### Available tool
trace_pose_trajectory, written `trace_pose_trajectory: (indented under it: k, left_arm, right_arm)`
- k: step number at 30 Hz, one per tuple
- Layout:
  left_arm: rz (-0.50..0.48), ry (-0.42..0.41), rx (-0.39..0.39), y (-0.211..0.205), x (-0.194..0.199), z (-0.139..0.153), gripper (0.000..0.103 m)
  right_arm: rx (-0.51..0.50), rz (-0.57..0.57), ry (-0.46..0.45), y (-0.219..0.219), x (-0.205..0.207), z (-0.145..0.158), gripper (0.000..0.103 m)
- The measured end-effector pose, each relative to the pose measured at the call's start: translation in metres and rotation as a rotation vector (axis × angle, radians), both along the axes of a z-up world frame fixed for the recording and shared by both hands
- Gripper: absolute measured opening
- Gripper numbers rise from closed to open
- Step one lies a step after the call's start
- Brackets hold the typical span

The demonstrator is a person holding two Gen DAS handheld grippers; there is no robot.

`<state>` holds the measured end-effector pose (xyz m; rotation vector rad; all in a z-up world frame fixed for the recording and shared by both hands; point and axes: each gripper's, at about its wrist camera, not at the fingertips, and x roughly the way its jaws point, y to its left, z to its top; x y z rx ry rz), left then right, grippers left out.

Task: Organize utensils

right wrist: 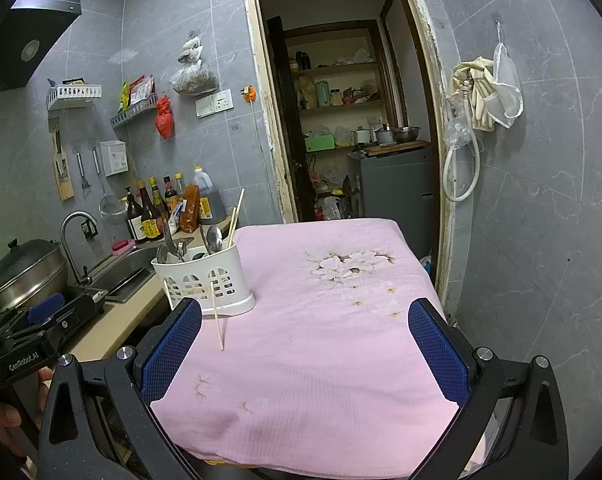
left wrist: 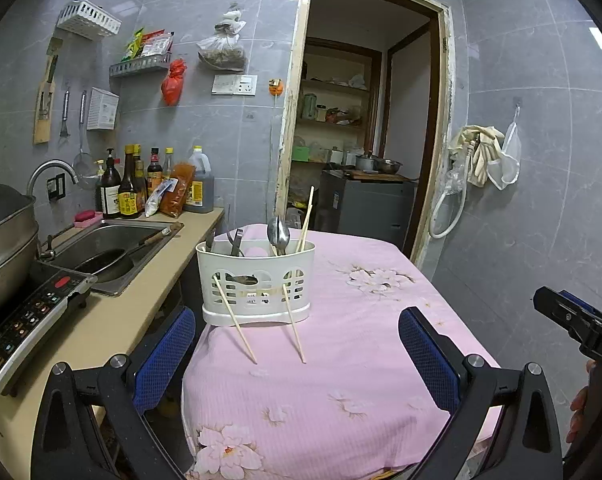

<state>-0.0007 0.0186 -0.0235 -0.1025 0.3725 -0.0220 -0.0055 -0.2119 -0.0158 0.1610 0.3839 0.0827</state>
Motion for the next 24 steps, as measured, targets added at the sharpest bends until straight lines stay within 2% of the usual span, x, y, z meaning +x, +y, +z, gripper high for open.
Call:
trace_pose_trajectory:
  k: [24]
  left_arm:
    - [0.003, -0.001, 0.001, 0.0013, -0.0014, 0.0025, 0.102]
  right_arm:
    - [-0.001, 0.004, 0.006, -0.0009, 0.0014, -0.0006, 0.102]
